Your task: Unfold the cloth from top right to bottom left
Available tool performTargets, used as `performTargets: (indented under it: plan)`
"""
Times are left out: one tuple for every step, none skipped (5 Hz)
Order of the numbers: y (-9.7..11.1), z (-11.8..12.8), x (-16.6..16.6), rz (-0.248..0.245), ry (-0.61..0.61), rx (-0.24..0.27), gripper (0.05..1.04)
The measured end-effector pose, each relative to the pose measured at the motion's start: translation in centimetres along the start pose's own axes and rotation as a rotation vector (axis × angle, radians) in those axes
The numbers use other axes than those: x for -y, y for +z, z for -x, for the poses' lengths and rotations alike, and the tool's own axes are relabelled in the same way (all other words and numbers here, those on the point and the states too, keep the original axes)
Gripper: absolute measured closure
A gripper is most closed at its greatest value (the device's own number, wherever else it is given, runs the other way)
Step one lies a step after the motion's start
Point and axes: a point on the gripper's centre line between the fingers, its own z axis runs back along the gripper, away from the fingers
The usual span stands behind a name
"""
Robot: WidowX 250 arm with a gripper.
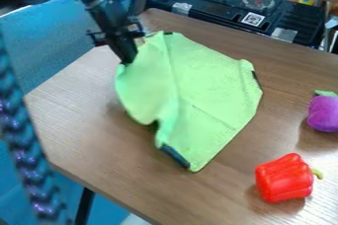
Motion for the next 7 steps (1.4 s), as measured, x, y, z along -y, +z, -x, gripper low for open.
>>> performTargets:
  plan:
    - [0.4,0.5,-1.3,-0.029,0.013,-0.018,1.030]
    - [0.5,0.5,-2.0,-0.065,0.014,-0.022,1.030]
    - [0.1,1.4,-2.6,-0.091,0.036,-0.047,1.030]
    - [1.0,1.6,-3.1,-0.132,0.046,-0.027,1.031]
    - [1.4,1.7,-4.4,-0.147,0.079,-0.005,1.031]
    - [3.1,1.5,-5.0,-0.160,0.094,0.034,1.031]
    - [3.8,1.6,-5.6,-0.216,0.097,0.048,1.031]
